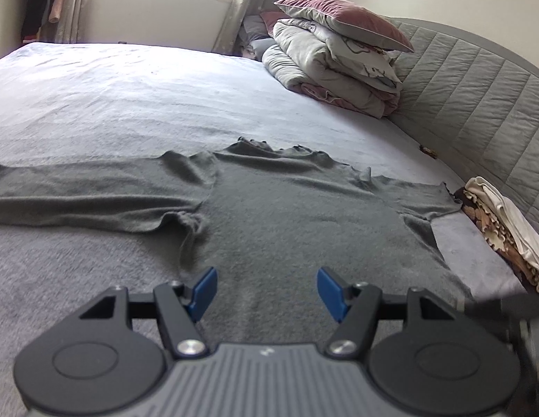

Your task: Fold clothes

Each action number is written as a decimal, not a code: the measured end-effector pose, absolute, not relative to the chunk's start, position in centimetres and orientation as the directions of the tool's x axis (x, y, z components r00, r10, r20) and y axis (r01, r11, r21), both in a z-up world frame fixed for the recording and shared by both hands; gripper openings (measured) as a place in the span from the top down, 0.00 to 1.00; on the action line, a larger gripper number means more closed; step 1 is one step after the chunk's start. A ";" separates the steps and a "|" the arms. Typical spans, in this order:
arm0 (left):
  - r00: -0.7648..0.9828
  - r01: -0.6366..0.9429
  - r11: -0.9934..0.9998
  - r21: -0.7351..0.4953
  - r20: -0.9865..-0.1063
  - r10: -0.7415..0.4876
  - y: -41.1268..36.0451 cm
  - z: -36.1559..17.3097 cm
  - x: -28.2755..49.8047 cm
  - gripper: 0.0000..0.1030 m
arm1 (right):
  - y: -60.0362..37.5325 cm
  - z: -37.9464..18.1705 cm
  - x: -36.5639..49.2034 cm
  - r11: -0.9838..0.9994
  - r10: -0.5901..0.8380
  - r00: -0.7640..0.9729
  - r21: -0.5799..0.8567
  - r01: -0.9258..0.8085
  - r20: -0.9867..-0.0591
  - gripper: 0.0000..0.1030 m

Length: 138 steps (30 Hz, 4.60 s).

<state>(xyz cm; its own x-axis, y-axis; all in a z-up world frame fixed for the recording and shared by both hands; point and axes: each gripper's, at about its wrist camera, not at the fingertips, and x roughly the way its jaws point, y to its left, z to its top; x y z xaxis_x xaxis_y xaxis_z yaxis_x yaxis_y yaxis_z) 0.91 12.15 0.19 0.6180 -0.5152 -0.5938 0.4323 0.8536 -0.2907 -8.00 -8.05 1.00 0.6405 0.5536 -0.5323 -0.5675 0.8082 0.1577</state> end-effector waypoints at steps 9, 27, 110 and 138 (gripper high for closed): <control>0.612 0.491 0.820 -0.295 -0.553 -0.565 8.9 -1.0 3.2 0.36 | -16.2 -0.5 -2.4 0.967 0.250 0.792 0.111 -0.228 -0.557 0.50; 0.604 0.622 0.779 -0.078 -0.585 -0.541 8.3 -4.7 -0.2 0.28 | -20.1 -3.6 -0.6 0.980 0.197 0.766 0.099 -0.173 -0.612 0.45; 0.661 0.469 0.871 -0.144 -0.598 -0.454 4.0 -2.2 5.5 0.09 | -36.4 0.6 0.8 0.909 -0.197 0.788 0.193 0.369 -0.583 0.40; 0.660 0.434 0.886 -0.161 -0.613 -0.434 3.6 -2.9 7.6 0.09 | -40.1 -0.9 1.9 0.847 -0.253 0.850 0.318 0.425 -0.462 0.95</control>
<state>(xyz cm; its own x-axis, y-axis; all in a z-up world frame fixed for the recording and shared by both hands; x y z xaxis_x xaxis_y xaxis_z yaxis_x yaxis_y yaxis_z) 7.61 3.55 -2.94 0.6595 -0.4344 -0.6135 0.4343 0.8863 -0.1607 1.89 -40.14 -0.95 0.8499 -0.2533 -0.4620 0.4253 0.8474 0.3179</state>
